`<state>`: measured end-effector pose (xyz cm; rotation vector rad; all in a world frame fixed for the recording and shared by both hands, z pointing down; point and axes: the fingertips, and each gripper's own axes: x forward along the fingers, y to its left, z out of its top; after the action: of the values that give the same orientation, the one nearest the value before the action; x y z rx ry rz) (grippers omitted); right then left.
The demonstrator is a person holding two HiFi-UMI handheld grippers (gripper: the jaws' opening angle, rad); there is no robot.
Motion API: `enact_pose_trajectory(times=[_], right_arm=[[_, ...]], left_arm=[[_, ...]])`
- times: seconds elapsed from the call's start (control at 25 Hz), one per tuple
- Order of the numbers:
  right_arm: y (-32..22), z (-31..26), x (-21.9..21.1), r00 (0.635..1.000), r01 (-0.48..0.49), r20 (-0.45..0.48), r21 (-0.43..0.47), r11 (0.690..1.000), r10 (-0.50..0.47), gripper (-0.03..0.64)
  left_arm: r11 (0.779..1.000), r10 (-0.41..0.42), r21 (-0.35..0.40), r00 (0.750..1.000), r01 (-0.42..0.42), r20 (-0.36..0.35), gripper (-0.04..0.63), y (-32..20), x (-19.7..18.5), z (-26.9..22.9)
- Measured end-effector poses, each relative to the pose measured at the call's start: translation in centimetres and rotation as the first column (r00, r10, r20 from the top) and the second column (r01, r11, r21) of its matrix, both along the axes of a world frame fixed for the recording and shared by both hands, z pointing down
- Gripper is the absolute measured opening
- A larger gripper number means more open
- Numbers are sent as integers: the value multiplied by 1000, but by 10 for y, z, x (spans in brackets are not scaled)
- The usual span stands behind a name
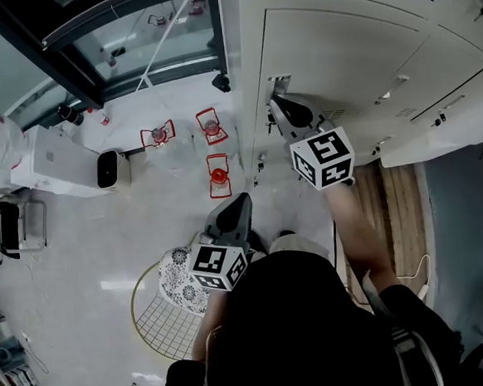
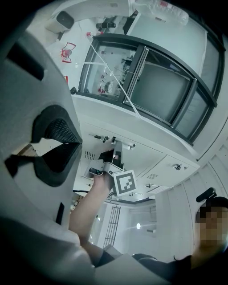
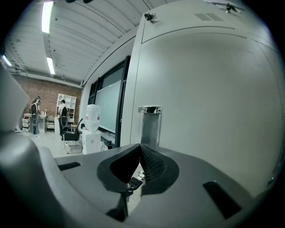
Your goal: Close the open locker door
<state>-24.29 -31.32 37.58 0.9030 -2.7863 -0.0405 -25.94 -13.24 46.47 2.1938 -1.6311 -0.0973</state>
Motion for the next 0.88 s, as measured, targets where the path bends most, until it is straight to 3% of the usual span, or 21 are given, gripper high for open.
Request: enact_pose_trajectory(times=[0.88], right_arm=[[7, -4, 16, 1000, -22, 3, 8, 1000, 22, 9]], left_arm=[[998, 62, -1, 998, -62, 22, 18, -8, 1, 2]])
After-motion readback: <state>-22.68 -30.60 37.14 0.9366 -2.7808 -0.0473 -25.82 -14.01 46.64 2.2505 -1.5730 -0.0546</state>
